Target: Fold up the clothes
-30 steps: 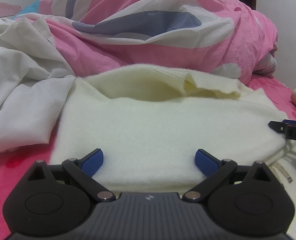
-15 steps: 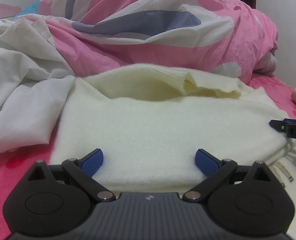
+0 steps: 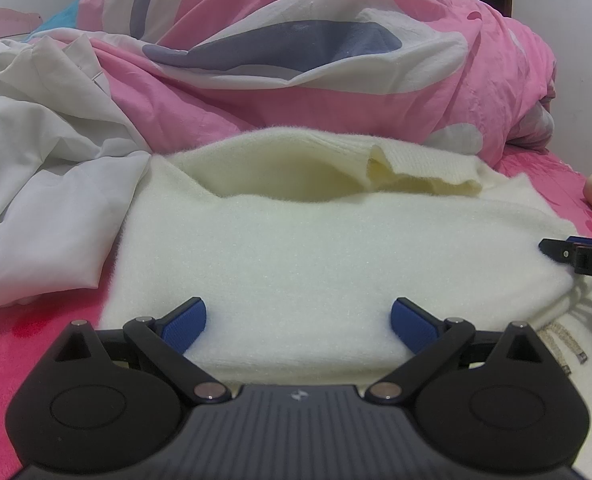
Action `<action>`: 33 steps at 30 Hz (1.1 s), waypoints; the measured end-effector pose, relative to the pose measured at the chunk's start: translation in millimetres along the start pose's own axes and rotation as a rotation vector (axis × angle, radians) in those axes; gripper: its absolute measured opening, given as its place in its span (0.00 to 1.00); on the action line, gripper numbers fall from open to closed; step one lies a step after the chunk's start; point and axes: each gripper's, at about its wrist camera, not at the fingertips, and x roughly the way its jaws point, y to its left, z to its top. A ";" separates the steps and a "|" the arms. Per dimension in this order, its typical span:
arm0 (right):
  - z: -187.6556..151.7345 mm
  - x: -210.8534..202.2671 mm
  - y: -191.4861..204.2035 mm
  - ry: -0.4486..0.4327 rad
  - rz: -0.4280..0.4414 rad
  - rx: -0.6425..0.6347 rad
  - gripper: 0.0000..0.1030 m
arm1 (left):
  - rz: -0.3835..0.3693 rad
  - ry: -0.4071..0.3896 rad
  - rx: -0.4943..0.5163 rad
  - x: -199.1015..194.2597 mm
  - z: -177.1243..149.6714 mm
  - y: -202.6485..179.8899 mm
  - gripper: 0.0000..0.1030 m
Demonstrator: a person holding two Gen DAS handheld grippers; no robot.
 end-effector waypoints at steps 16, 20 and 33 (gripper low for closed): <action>3.4 -56.4 -93.6 -0.207 0.053 0.318 0.65 | 0.005 0.004 0.008 0.1 0.4 -1.1 0.97; -0.5 -58.4 -101.4 -0.209 0.070 0.374 0.64 | 0.004 0.004 0.007 0.2 0.6 -1.4 0.97; -0.6 -30.6 -2.5 0.036 0.137 -0.136 0.62 | 0.009 0.025 0.014 -0.7 5.2 -2.3 0.98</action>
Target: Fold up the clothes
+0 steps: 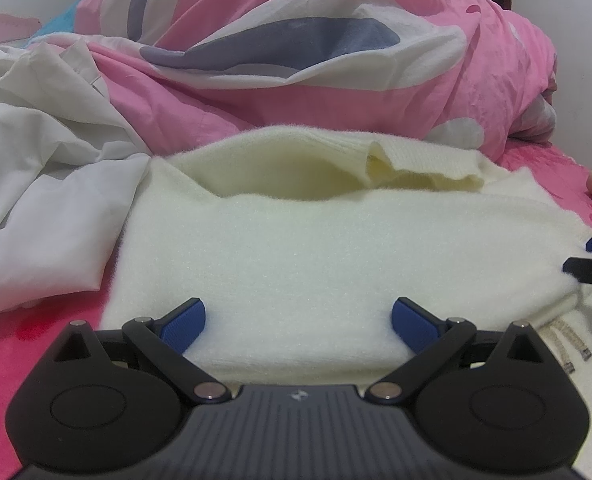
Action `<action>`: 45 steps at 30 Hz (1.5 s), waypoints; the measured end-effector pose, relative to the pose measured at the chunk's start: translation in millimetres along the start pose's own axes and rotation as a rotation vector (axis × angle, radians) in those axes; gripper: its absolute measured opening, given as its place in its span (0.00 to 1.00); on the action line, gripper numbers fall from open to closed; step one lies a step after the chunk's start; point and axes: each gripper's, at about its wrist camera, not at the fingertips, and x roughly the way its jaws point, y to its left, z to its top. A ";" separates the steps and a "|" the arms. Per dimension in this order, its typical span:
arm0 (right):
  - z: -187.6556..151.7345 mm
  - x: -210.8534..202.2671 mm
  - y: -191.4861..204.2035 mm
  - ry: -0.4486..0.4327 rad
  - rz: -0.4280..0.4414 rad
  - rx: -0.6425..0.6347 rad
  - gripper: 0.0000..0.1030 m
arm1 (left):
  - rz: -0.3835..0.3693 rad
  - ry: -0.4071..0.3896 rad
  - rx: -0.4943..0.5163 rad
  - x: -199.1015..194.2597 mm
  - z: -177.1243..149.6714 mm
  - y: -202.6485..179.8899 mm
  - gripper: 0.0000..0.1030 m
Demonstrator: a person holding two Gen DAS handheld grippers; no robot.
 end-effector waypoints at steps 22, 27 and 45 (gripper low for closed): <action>19.3 -24.2 -12.5 -0.115 0.084 0.141 0.63 | 0.000 0.070 0.083 3.5 17.5 -53.4 1.00; 46.4 7.2 8.8 -0.056 0.050 0.037 0.63 | -0.011 0.054 0.085 2.7 15.3 -52.9 1.00; 40.4 -73.7 -3.0 -0.068 0.099 0.270 0.68 | -0.025 0.045 0.125 -101.1 55.1 -20.3 0.98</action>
